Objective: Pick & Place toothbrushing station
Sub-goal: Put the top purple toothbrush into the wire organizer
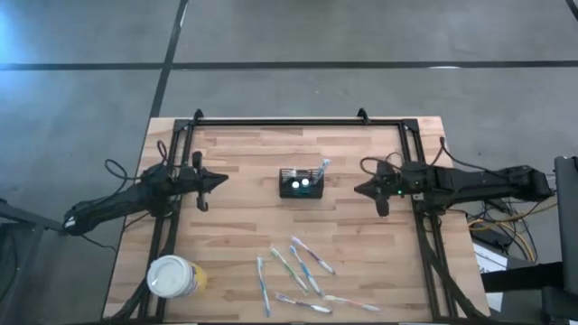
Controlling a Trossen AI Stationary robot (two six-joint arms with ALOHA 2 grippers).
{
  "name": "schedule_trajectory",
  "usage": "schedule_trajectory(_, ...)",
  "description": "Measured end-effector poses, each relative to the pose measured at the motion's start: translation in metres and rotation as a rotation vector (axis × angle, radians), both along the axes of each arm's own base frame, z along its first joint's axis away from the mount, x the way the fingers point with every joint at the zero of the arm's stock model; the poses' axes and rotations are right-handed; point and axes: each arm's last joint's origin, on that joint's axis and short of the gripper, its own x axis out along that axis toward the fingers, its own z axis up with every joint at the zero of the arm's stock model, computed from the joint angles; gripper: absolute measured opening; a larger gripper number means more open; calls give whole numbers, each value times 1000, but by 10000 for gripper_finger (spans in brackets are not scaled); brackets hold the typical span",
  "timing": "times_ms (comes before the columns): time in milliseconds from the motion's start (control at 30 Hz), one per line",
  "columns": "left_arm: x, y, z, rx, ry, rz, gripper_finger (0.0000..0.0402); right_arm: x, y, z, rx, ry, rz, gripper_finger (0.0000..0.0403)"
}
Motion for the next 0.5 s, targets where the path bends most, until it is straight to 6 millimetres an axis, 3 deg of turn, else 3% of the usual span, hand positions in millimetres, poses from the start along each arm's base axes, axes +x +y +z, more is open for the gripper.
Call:
schedule_trajectory(267,0,0,1,2,-9,0,17,26,34,46,37,221,-13,8)
schedule_trajectory(500,0,0,4,-9,-22,2,14,61,71,56,39,427,-57,8)
